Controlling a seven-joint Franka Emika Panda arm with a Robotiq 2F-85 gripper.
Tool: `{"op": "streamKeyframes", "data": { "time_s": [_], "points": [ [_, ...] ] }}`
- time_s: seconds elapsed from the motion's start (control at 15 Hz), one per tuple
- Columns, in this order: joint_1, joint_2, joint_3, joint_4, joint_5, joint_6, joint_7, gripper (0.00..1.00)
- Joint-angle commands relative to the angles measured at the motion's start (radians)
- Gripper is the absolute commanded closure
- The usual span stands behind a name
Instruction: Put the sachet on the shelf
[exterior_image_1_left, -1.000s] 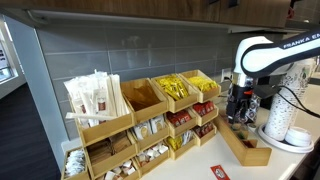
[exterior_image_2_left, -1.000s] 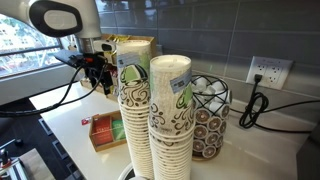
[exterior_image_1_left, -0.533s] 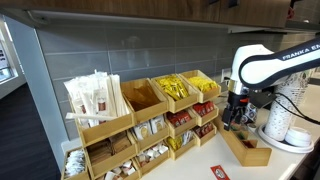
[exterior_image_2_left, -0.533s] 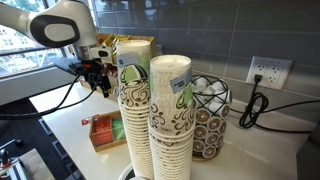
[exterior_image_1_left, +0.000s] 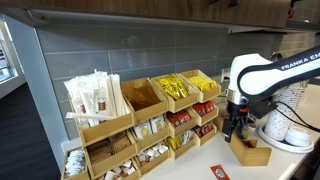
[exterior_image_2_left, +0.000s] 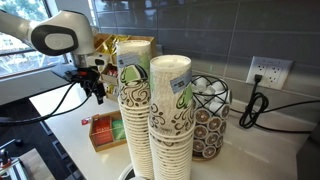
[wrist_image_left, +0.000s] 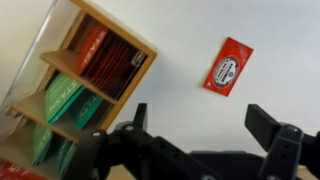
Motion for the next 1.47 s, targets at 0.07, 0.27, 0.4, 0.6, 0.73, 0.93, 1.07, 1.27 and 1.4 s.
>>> {"op": "streamKeyframes", "data": {
  "time_s": [0.07,0.27,0.4,0.6,0.73,0.93,1.07,1.27,1.4],
  "points": [
    [0.068,-0.044,0.026,-0.162,0.115,0.065,0.031,0.00],
    [0.109,-0.054,0.041,-0.224,0.196,0.163,0.035,0.00],
    [0.135,0.003,0.054,-0.177,0.227,0.233,0.039,0.00],
    [0.128,0.002,0.060,-0.168,0.189,0.227,0.041,0.00],
    [0.134,0.008,0.069,-0.168,0.189,0.240,0.052,0.00],
    [0.131,0.035,0.077,-0.167,0.186,0.265,0.067,0.00],
    [0.144,0.061,0.068,-0.165,0.219,0.304,0.052,0.00],
    [0.154,0.103,0.063,-0.165,0.236,0.339,0.037,0.00],
    [0.153,0.133,0.065,-0.165,0.230,0.355,0.037,0.00]
  ]
}}
